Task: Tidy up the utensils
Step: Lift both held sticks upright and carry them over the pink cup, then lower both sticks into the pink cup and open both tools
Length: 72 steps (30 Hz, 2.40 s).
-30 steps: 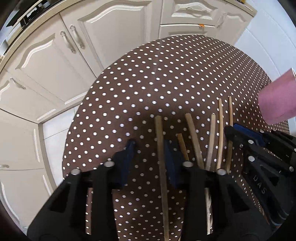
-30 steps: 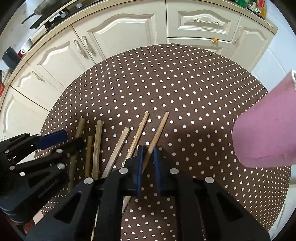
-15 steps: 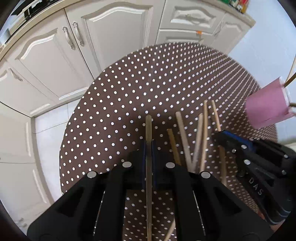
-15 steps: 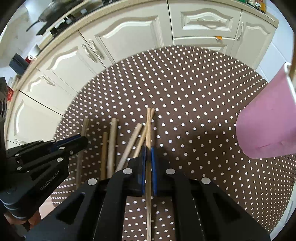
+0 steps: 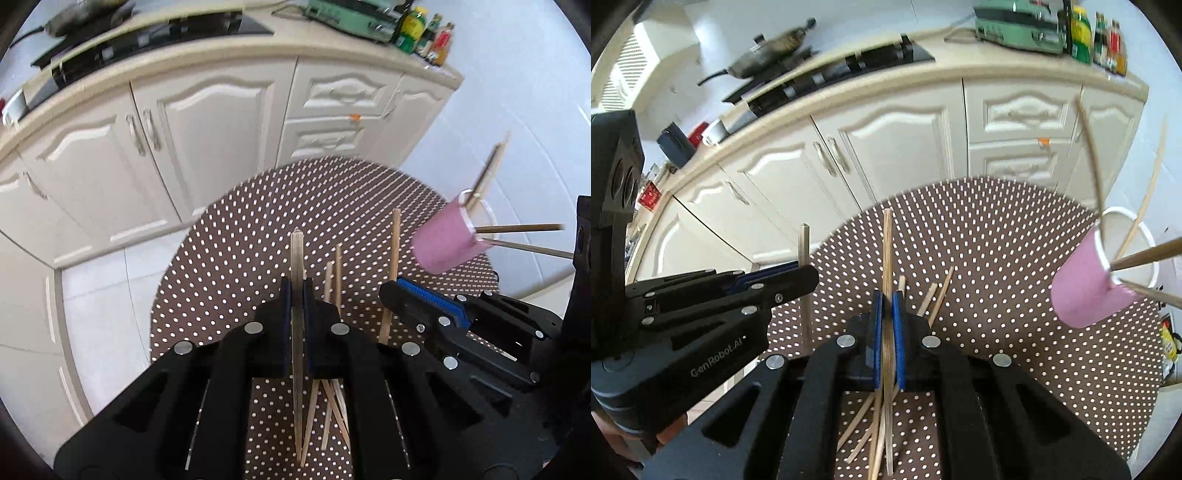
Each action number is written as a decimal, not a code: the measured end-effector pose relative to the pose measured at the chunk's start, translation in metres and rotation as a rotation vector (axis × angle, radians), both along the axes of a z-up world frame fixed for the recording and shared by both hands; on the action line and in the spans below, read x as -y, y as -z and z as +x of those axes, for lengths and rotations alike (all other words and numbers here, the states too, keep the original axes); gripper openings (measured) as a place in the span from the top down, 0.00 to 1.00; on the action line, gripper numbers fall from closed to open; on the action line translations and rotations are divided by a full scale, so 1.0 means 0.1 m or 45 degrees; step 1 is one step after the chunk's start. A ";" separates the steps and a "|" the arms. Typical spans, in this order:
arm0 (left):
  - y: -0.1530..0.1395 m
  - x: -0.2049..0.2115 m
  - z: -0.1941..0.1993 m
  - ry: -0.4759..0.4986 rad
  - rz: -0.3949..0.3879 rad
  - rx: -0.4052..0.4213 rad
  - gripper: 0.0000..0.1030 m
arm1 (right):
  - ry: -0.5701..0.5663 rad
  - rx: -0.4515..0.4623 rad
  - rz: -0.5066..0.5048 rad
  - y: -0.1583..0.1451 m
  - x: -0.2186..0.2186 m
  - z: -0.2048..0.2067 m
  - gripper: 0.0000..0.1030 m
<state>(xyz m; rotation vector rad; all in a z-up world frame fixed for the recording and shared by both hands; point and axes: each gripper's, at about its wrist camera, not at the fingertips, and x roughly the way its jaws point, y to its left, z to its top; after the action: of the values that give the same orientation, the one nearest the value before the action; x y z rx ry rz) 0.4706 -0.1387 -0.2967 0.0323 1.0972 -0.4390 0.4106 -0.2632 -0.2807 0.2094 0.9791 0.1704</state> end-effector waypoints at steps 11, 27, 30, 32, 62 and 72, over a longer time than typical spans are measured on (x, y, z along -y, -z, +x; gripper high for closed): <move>-0.71 -0.06 -0.38 0.093 -0.091 0.166 0.94 | 0.120 0.184 -0.020 -0.63 0.08 -0.58 0.96; -1.25 0.16 -0.60 0.167 -0.209 0.306 0.94 | 0.269 0.342 -0.062 -1.07 0.35 -0.93 0.96; -1.34 0.25 -0.62 0.193 -0.232 0.326 0.94 | 0.289 0.374 -0.071 -1.15 0.41 -0.94 0.96; -1.39 0.31 -0.63 0.207 -0.242 0.337 0.94 | 0.301 0.395 -0.075 -1.20 0.47 -0.95 0.96; -1.60 1.40 -0.15 0.264 -0.417 0.389 0.94 | 0.550 0.569 -0.088 -1.50 1.70 -0.78 0.96; -1.64 1.49 0.05 0.238 -0.448 0.392 0.94 | 0.585 0.580 -0.060 -1.50 1.95 -0.66 0.96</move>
<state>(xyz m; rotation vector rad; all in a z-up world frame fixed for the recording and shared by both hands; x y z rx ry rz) 0.4760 -0.2876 -0.1324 -0.1059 0.7057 -0.7643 0.3446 -0.4583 -0.1310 0.3300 0.4636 -0.2197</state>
